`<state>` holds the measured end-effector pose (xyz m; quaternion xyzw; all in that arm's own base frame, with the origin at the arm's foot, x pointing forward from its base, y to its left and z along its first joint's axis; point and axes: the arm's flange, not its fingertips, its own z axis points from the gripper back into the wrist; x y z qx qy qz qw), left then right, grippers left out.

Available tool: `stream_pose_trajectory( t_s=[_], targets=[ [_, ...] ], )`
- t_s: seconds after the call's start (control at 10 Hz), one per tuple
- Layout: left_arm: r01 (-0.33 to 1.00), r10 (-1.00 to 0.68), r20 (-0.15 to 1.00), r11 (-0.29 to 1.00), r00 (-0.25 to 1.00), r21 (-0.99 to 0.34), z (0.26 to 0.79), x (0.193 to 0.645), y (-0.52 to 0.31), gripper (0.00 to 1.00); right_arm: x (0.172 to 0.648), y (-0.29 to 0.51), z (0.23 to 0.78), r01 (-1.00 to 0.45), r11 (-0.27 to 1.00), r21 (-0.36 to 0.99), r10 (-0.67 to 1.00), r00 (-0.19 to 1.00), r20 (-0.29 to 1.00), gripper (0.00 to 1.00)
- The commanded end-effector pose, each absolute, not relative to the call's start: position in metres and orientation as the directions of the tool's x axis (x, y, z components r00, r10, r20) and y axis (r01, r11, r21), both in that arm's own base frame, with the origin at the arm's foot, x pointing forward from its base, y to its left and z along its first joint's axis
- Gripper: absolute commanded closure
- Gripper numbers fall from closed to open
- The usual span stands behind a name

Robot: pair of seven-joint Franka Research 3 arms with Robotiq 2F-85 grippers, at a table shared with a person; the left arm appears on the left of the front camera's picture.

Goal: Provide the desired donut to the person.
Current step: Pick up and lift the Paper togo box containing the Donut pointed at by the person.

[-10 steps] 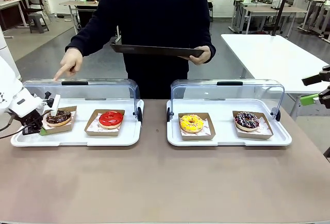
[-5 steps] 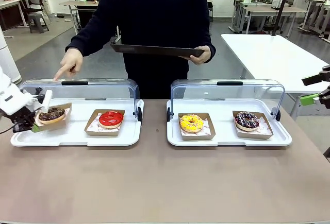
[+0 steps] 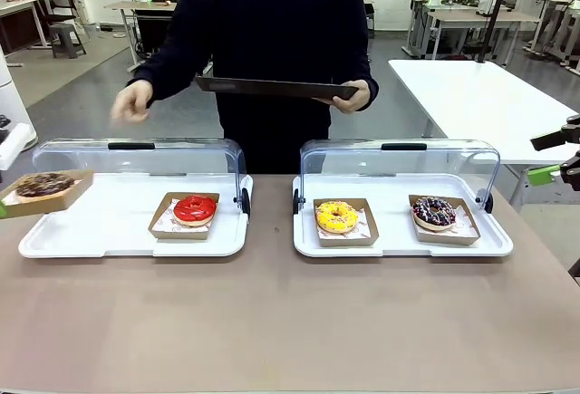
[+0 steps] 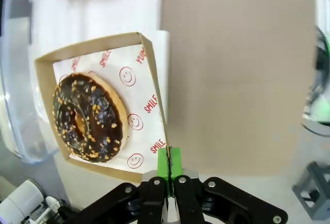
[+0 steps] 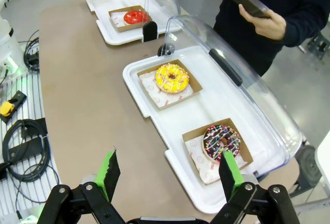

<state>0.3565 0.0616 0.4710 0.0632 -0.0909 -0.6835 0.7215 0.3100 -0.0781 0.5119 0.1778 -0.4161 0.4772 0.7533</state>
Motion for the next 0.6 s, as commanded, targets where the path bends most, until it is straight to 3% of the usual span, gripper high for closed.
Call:
stream_pose_trajectory(
  t_s=[0.0, 0.3, 0.5],
  targets=[
    [0.984, -1.000, 0.019, 0.019, 0.016, 0.177, 0.467, 0.280, 0.055, 1.00, 0.313, -0.079, 0.511, -0.872, 0.471, -0.131, 0.558, 0.180, 0.810, 0.00],
    [0.951, -0.996, 0.072, -0.037, -0.061, 0.306, 0.515, 0.230, 0.054, 1.00, 0.313, -0.079, 0.511, -0.872, 0.471, -0.131, 0.558, 0.180, 0.810, 0.00],
    [0.941, -0.993, 0.094, -0.036, -0.072, 0.336, 0.526, 0.231, 0.049, 1.00, 0.313, -0.079, 0.511, -0.872, 0.471, -0.131, 0.558, 0.180, 0.810, 0.00]
  ],
)
